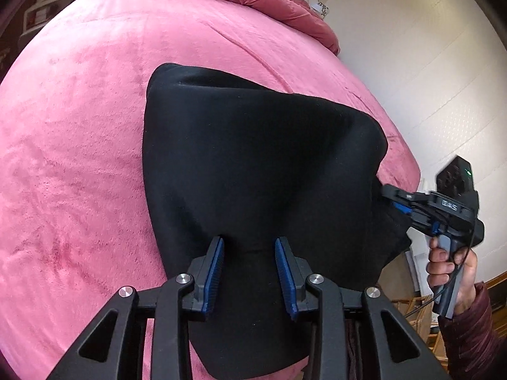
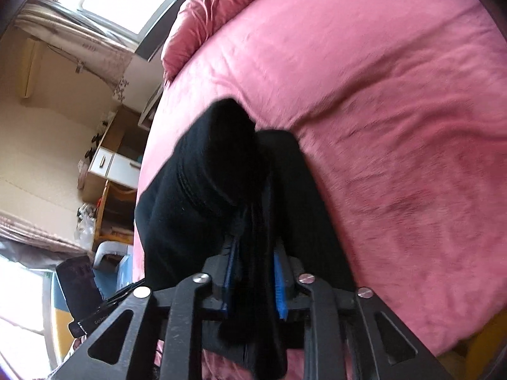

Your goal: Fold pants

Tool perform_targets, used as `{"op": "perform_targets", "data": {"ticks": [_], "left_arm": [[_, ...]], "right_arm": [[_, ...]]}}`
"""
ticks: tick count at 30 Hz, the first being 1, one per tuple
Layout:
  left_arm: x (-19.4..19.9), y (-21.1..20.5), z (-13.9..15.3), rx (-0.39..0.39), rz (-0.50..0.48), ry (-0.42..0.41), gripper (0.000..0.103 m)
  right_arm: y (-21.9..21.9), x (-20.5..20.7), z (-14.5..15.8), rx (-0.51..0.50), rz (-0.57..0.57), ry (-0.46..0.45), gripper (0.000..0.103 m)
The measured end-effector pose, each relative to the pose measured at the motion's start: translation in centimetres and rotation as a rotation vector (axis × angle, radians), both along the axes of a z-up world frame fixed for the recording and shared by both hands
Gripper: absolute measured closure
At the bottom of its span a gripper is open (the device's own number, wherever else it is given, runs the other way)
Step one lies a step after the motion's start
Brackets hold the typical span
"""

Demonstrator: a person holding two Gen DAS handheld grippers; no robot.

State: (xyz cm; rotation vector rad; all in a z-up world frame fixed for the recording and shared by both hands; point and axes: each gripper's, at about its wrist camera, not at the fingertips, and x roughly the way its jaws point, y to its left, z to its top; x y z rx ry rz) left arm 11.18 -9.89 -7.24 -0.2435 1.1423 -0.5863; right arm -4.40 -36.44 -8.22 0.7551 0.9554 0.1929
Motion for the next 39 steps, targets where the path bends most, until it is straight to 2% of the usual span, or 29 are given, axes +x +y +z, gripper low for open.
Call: {"op": "perform_targets", "data": {"ticks": [1,6,8,9,11,14,16,18,19,25,28,33,37,39], "left_arm": [[0.0,0.1,0.0,-0.007,0.001,0.001,0.069],[-0.1,1.4,0.0,-0.026,0.014,0.001,0.069],[0.0,1.6,-0.1,-0.033,0.018,0.001,0.069],[0.0,1.8,-0.1,-0.038,0.021,0.0,0.069],[-0.1,2.2,0.1,-0.045,0.025,-0.001,0.069],[-0.2,2.5,0.1,-0.048,0.027,-0.01,0.069],[-0.5,2.8,0.8,-0.046,0.025,-0.017,0.069],[-0.7,3.1,0.9,-0.047,0.025,-0.017,0.069],[-0.9,3.3,1.0,-0.048,0.025,-0.018,0.069],[-1.9,3.9,2.1,-0.037,0.005,-0.05,0.069],[-2.3,3.1,2.3,-0.019,-0.03,-0.068,0.069],[-2.6,1.5,1.7,0.09,-0.097,-0.081,0.069],[-2.5,1.4,1.9,0.091,-0.077,-0.082,0.069],[-3.0,1.6,2.5,0.072,-0.064,-0.108,0.069]], "right_arm": [[-0.3,-0.8,0.9,-0.004,-0.015,-0.012,0.069],[0.1,-4.8,4.5,0.024,-0.002,-0.058,0.069],[1.6,-5.8,4.7,0.047,0.016,-0.046,0.069],[2.4,-6.1,4.4,0.066,0.032,-0.029,0.069],[3.7,-6.2,3.7,0.041,0.04,0.008,0.069],[4.1,-5.5,1.6,0.038,-0.015,0.063,0.069],[3.9,-4.8,0.8,0.035,-0.054,0.067,0.07],[3.8,-4.3,0.7,0.014,-0.085,0.061,0.089],[3.8,-4.2,0.9,-0.001,-0.089,0.063,0.094],[3.6,-6.7,2.9,-0.042,-0.05,0.03,0.095],[3.3,-7.2,2.2,-0.084,-0.059,0.064,0.095],[3.3,-6.4,-0.7,-0.133,-0.071,0.12,0.095],[3.3,-6.4,-0.7,-0.155,-0.04,0.122,0.094],[3.6,-6.7,0.3,-0.173,-0.005,0.109,0.088]]}}
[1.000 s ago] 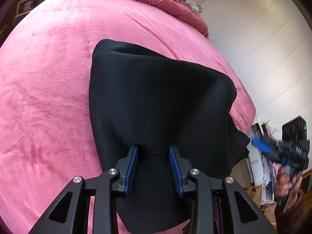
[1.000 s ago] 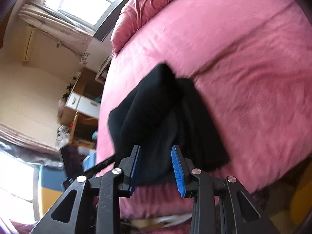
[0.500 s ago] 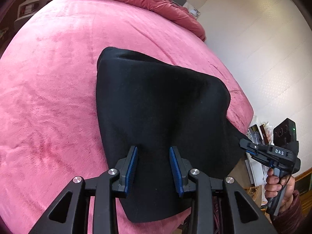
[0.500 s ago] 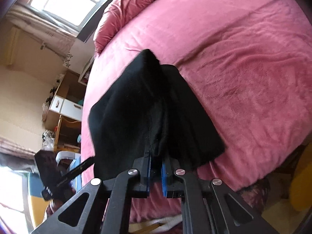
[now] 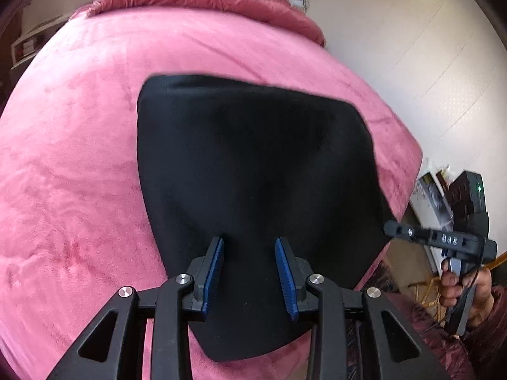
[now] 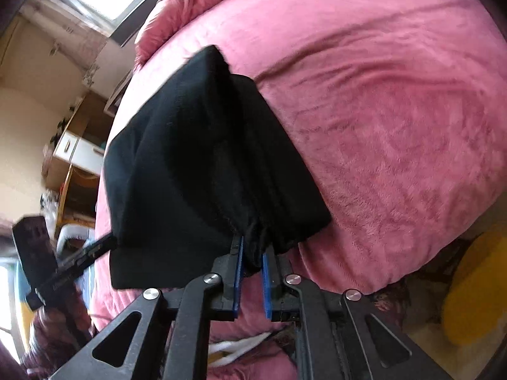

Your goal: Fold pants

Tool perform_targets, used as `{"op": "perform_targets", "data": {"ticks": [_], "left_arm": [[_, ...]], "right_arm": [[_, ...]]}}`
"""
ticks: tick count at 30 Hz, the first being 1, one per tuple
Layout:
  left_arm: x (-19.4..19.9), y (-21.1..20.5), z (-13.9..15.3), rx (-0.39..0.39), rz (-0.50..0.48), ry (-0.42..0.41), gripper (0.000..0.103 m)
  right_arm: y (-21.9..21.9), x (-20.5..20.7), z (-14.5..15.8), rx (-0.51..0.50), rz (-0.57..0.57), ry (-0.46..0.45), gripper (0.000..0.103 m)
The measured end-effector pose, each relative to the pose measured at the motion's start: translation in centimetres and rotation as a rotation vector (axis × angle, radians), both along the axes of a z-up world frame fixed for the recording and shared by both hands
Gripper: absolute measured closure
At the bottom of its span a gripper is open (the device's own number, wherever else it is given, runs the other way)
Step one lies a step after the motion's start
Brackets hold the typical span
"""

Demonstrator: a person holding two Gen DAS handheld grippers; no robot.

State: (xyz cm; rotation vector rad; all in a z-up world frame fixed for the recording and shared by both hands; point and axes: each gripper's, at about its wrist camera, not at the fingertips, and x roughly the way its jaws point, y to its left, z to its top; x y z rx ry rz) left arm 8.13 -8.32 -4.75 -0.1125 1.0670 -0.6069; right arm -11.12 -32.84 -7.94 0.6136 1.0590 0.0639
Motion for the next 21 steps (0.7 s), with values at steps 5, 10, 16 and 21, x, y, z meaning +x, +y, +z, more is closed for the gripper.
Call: {"op": "perform_targets", "data": {"ticks": [5,10,16,21], "left_arm": [[-0.5,-1.4,2.0,-0.011,-0.039,-0.074,0.069],[-1.2,-4.3,3.2,-0.01,-0.155,-0.126,0.069],[-1.7,-7.6,3.2,-0.005,-0.262,-0.128,0.069],[-1.8,-10.3,3.1,-0.029,-0.342,-0.125,0.069]], "right_arm": [[-0.4,-0.7,3.4,-0.064,0.01,-0.061,0.077],[-0.9,2.0,5.2,-0.079,-0.003,-0.112,0.077],[-1.5,6.8,5.8,-0.08,-0.025,-0.148,0.077],[-2.3,10.5,5.8,-0.05,0.023,-0.151,0.078]]}}
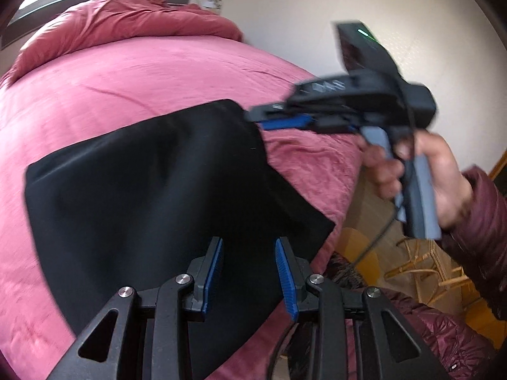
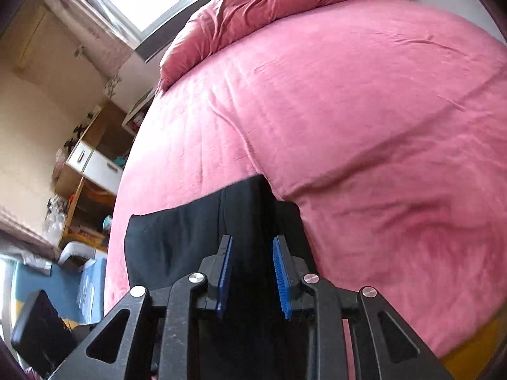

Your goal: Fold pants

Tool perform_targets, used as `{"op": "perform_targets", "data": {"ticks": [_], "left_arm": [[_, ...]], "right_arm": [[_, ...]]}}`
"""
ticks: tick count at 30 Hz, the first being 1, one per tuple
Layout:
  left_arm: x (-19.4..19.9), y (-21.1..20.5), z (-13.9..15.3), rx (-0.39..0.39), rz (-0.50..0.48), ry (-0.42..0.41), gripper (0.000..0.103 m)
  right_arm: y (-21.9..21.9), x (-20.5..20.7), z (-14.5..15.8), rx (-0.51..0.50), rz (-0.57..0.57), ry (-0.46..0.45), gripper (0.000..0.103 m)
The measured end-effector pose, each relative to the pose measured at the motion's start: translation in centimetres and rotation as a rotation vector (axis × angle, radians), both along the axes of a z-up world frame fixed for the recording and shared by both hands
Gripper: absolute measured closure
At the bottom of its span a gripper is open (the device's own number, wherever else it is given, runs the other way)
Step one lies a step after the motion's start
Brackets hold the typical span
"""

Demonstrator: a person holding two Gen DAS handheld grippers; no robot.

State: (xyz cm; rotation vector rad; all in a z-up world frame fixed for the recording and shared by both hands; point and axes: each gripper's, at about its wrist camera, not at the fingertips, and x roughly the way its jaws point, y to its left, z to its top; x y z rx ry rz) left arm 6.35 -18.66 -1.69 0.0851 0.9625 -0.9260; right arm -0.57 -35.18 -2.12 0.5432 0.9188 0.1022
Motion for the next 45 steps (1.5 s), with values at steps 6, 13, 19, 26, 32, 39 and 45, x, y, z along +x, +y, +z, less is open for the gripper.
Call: {"op": "perform_targets", "data": {"ticks": [6,13,19,26,32,39,45], "left_arm": [[0.1,-3.9,-1.3,-0.009,-0.074,0.031,0.069],[-0.9,-9.2,-4.0,0.024,-0.156,0.069,0.067],[-0.6,-9.7,-4.3,-0.002,-0.162,0.092,0.066],[-0.4,-4.7,-1.5,-0.054,-0.091,0.113,0.064],[1.6,4.4,0.8,-0.077,0.146,0.092,0.063],[4.0,13.6,1.3,0.05,0.499,0.007,0.063],[4.3,14.4,0.8,0.181,0.617,-0.033,0.06]], "right_arm": [[0.1,2.0,-0.5,-0.021,0.11,0.017,0.096],[0.1,3.4,-1.9,-0.107,0.151,0.065,0.102],[-0.7,4.2,-4.2,-0.11,0.127,0.116,0.102],[-0.3,4.4,-4.5,-0.109,0.116,0.124,0.102],[0.0,3.6,-3.7,-0.109,0.078,0.112,0.099],[1.3,1.7,-1.0,-0.211,0.02,0.054,0.07],[5.2,0.7,1.9,-0.281,0.096,-0.028,0.07]]}}
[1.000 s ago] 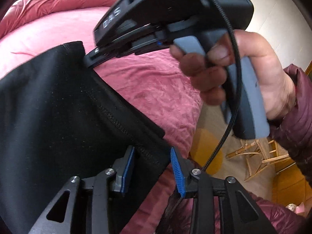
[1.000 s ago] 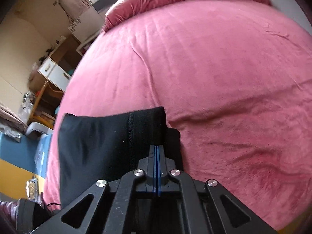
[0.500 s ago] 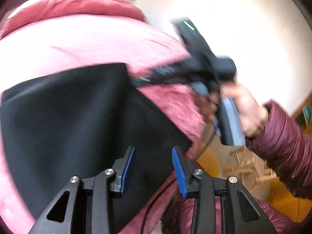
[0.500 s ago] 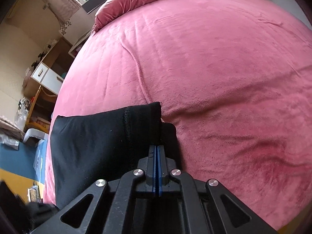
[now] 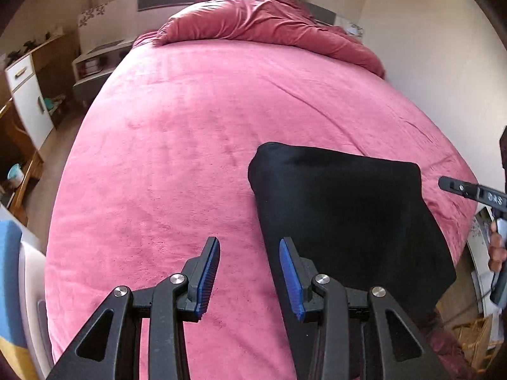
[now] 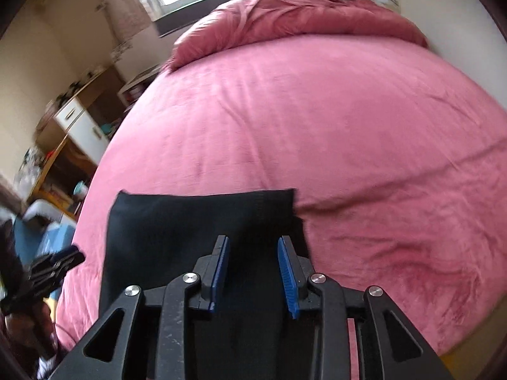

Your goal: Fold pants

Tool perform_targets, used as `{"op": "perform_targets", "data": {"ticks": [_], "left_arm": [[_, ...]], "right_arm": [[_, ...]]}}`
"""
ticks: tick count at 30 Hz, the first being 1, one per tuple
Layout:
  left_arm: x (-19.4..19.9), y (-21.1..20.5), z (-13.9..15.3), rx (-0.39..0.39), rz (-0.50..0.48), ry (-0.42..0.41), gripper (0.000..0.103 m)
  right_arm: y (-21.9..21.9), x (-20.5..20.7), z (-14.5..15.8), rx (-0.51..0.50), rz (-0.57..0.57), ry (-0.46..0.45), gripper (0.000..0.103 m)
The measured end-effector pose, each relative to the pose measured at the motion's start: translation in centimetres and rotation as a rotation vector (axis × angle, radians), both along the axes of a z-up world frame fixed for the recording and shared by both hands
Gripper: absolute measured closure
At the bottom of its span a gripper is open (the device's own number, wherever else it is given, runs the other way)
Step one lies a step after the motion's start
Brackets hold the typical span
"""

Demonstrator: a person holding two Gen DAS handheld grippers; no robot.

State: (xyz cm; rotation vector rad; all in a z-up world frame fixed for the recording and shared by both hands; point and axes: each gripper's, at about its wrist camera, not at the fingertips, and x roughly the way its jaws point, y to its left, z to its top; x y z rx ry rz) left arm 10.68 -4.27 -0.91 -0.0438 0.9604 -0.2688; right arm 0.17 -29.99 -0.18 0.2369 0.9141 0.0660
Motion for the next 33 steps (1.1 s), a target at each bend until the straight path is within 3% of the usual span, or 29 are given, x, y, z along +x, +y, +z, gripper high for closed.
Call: {"op": "perform_targets", "data": {"ticks": [3,14,22,25,29,32,33], "left_arm": [[-0.1,-0.3,0.2,-0.011,0.006,-0.01,0.054],[0.2,-2.2,-0.9,0.011,-0.03,0.007,0.052],[1.2,-3.6,-2.5,0.021,-0.061,0.039,0.048],[1.5,-3.8,-2.8,0.023,-0.056,0.044,0.037],[2.2,-3.4,-3.2,-0.013,-0.043,0.073,0.031],[2.6,-3.0,-3.6,-0.036,-0.038,0.088,0.024],[2.8,-2.9,-3.7,-0.049,-0.038,0.097,0.024]], "right_arm": [[2.5,1.2,0.0,-0.006,0.067,0.003,0.07],[9.7,7.1,-3.4,-0.014,0.213,0.055,0.062],[8.7,7.3,-3.5,-0.028,0.192,0.068,0.056],[7.2,6.5,-3.1,-0.037,0.165,0.052,0.051],[4.4,4.6,-2.8,-0.062,0.104,0.032,0.051],[1.8,2.9,-3.0,-0.1,0.022,0.042,0.037],[0.8,2.4,-3.3,-0.092,0.001,0.05,0.037]]}}
